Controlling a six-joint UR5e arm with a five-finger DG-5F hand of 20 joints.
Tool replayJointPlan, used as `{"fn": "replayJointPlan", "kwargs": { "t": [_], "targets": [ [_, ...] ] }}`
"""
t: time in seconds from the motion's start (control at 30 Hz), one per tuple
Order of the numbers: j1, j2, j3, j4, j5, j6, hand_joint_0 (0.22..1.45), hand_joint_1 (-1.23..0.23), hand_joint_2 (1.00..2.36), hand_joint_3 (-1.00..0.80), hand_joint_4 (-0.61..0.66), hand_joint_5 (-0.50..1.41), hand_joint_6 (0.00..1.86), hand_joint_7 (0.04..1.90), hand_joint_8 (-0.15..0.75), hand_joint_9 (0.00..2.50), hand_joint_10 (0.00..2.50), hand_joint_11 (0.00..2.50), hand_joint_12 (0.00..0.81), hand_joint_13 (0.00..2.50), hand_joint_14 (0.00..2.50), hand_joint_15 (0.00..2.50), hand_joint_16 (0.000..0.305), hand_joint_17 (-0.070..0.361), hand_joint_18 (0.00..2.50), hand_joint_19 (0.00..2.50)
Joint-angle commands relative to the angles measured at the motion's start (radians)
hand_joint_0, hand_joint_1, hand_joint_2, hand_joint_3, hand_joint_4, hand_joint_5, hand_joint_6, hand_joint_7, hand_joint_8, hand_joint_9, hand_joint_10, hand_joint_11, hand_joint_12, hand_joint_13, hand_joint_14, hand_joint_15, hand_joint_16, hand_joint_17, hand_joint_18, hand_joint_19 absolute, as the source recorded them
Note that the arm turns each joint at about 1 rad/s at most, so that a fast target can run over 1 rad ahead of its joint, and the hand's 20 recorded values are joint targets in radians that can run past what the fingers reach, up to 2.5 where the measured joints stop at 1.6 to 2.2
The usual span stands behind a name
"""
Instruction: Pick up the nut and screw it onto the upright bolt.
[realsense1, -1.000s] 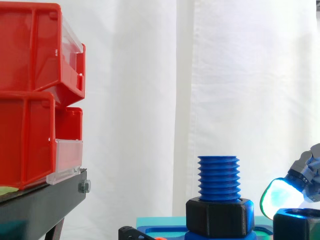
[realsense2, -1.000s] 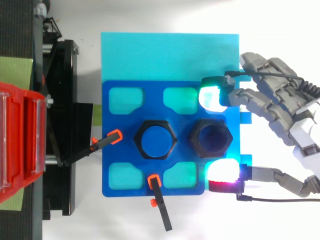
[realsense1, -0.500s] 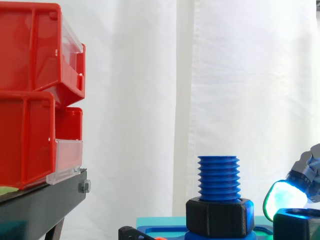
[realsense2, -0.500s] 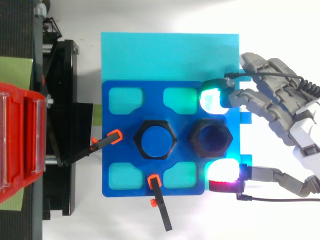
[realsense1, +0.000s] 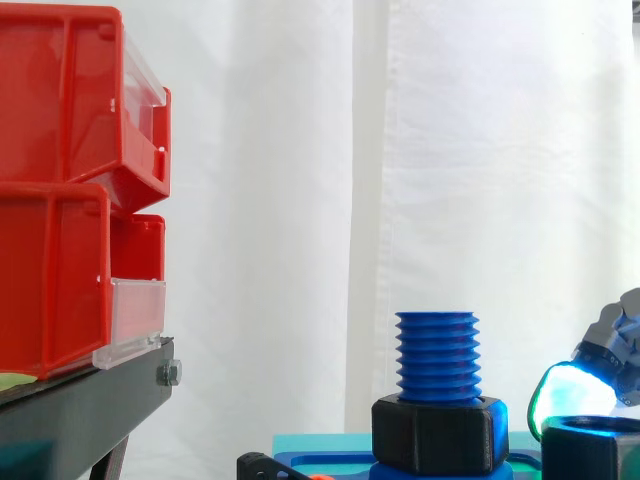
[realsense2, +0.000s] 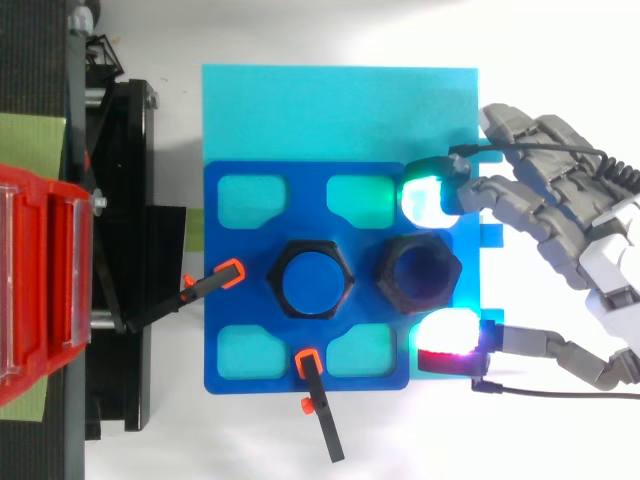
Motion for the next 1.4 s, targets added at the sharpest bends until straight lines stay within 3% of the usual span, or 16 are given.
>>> {"fn": "replayJointPlan", "kwargs": {
  "t": [0.0,0.57,1.13,1.37],
  "targets": [
    [0.0,0.0,-0.001,0.0,-0.004,0.0,0.47,-0.82,1.0,-0.5,0.17,-0.26,0.5,0.84,0.244,0.09,0.0,0.0,0.367,0.25,0.0,0.0,0.057,0.128,0.22,0.0],
    [-0.003,0.0,0.001,-0.005,-0.005,0.0,0.48,-0.82,1.0,-0.5,0.18,-0.26,0.5,0.91,0.244,0.11,0.0,0.0,0.364,0.27,0.0,0.0,0.056,0.126,0.25,0.0],
    [-0.006,0.001,-0.001,-0.01,-0.013,-0.003,0.5,-0.82,1.0,-0.5,0.21,-0.22,0.5,1.19,0.254,0.21,0.0,0.0,0.356,0.35,0.0,0.0,0.054,0.122,0.34,0.0],
    [-0.007,0.001,-0.001,-0.01,-0.014,-0.004,0.5,-0.81,1.0,-0.5,0.22,-0.22,0.5,1.22,0.26,0.23,0.0,0.0,0.357,0.36,0.0,0.0,0.054,0.121,0.36,0.01]
  ]
}}
